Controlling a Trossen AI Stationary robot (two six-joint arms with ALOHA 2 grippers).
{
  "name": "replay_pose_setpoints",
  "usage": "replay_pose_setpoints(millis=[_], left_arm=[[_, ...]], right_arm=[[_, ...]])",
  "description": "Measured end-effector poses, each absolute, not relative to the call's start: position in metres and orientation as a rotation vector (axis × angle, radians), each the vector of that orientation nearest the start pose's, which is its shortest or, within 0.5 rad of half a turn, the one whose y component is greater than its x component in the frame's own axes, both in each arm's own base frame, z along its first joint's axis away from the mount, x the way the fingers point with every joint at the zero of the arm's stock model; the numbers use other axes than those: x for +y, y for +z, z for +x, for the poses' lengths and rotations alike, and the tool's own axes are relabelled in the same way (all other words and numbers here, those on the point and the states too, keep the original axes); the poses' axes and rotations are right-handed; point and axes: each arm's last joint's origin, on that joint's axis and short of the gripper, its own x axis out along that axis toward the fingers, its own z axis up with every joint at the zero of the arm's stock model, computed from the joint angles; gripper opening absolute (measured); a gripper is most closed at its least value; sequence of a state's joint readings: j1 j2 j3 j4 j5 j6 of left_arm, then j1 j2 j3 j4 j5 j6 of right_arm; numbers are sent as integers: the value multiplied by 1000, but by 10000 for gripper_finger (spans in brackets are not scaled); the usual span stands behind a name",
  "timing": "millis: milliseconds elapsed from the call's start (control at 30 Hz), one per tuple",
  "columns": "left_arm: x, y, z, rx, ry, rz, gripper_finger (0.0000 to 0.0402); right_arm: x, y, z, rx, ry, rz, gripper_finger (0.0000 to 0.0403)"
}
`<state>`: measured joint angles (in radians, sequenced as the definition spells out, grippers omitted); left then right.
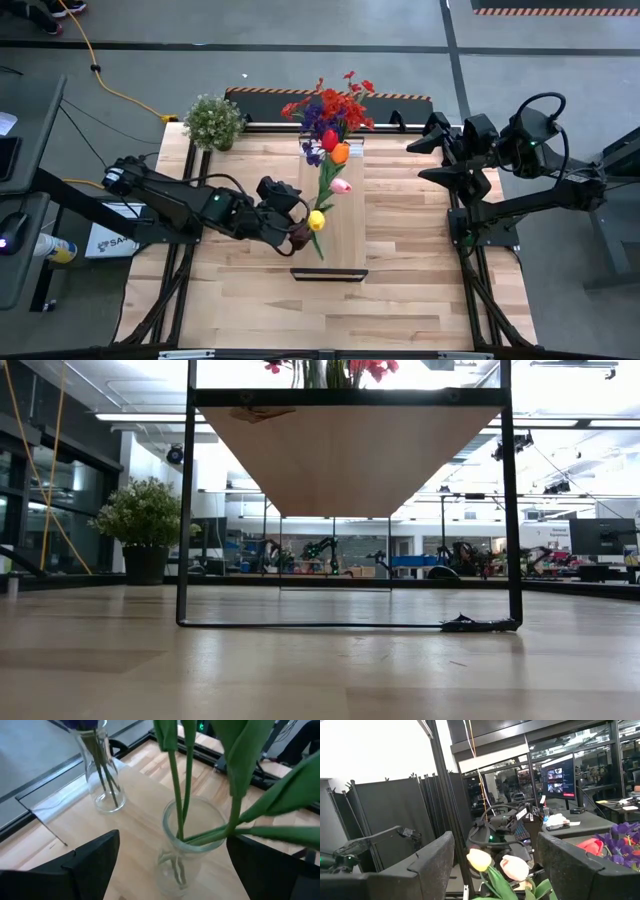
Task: Pick and place flowers into a vace then onto a shelf
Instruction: Put the transparent vase on the shelf, then return to Home Position
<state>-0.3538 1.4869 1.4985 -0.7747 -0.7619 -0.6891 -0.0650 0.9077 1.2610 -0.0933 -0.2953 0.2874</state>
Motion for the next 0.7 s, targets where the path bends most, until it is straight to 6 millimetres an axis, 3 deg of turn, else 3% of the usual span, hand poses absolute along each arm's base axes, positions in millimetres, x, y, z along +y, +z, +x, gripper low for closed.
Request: replay_pose_setpoints(millis=[700], left_arm=[[-84, 372, 281, 551, 535, -251, 399]], right_arm=[[-2, 477, 159, -222, 264, 237, 273]])
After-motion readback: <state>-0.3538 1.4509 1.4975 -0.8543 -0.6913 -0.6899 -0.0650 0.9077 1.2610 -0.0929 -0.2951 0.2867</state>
